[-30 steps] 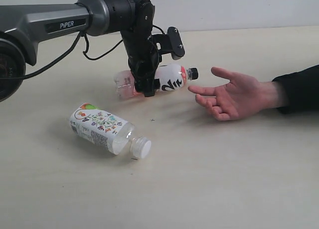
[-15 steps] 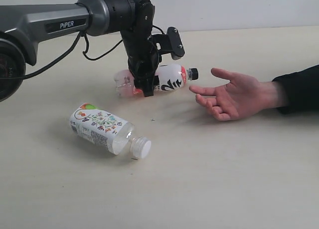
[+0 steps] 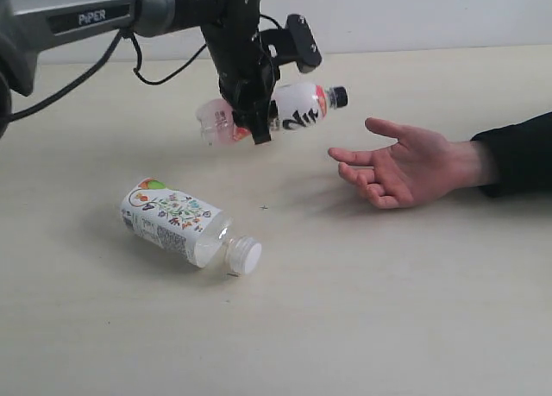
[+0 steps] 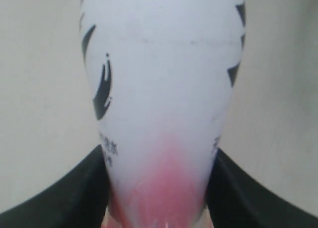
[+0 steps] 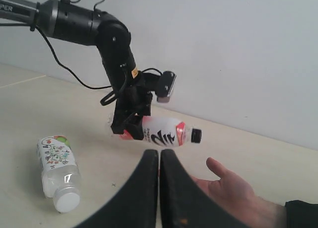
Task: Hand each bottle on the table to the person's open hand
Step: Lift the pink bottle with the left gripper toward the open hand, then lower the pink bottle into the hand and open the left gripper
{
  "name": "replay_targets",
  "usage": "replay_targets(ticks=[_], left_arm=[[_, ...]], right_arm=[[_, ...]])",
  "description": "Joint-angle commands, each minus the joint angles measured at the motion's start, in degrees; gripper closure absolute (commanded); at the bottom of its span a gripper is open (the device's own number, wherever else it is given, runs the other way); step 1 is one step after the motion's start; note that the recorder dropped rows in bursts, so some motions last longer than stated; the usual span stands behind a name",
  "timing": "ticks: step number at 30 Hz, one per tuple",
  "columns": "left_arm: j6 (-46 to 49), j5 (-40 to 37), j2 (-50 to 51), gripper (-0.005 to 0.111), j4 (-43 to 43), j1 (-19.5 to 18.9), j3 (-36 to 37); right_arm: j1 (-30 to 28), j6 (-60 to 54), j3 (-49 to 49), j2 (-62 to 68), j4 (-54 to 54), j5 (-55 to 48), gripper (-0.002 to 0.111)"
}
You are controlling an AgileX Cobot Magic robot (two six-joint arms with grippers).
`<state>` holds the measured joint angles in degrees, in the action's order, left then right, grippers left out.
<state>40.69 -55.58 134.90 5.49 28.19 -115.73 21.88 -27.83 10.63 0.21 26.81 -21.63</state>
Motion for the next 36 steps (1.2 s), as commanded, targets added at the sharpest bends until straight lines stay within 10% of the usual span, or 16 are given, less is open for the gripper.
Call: replay_targets(ticks=[1,18,27,36], left_arm=[[-12.31,0.39,-5.60,0.107,0.15,0.13,-0.22],[-55.35,-0.91,-12.42,0.107,-4.84,7.56,0.24],[-72.45,11.67,-13.55,0.107,-4.36,16.51,5.10],[-99.66,15.39,-12.45,0.107,16.82,24.99,5.10]], right_arm=[[0.08,-0.11,-0.08,-0.21,0.14,0.22,0.106],[0.08,-0.11,-0.08,-0.21,0.14,0.22,0.106],[0.08,-0.11,-0.08,-0.21,0.14,0.22,0.106],[0.08,-0.10,-0.08,-0.21,0.14,0.80,0.106]])
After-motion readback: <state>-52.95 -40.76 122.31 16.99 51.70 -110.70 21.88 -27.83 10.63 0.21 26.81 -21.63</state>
